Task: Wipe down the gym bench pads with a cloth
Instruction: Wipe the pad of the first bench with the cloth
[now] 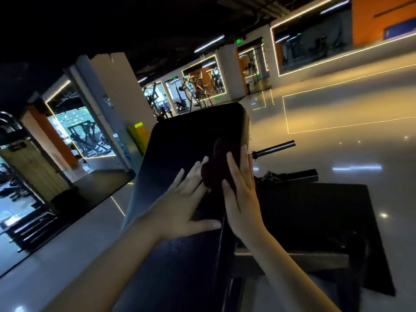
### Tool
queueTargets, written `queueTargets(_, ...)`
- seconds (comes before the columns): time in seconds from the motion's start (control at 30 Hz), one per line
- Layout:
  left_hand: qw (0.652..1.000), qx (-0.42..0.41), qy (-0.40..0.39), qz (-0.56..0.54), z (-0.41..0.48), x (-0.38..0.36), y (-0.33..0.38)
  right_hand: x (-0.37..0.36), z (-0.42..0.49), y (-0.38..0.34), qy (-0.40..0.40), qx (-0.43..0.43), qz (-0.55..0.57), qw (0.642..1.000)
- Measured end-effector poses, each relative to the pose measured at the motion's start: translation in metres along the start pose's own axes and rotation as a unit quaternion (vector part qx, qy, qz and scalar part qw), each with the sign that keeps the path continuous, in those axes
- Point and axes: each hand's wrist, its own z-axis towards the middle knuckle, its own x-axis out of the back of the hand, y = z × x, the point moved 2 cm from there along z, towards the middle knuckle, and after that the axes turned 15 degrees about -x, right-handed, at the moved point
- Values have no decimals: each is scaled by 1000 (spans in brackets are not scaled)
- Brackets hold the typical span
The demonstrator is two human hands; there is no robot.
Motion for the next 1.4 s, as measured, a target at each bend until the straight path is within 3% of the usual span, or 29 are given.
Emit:
queueTargets(0.1,998,-20,-32,44,6,8,-1,1,14,-4,-10,-7,-16,1000)
queueTargets(0.5,997,4,-79,0,22,15,-4,18,121,-13,-6,-43,-1,999)
queueTargets(0.73,996,18,-80,-25,23,15,-2,10,40,-11,-36,-47,34,998)
queueTargets(0.97,988,56,15,-145,31,7,-11,-5,-69,1,-69,-60,69,993)
queueTargets(1.03,992,62,-23,-110,32,9,-12,-5,-74,1,-71,-62,69,993)
queueTargets(1.1,990,36,-100,-88,27,15,-3,-4,-65,1,-63,-53,61,995)
queueTargets(1.4,993,28,-95,-66,25,21,8,10,57,-7,-12,-61,40,997)
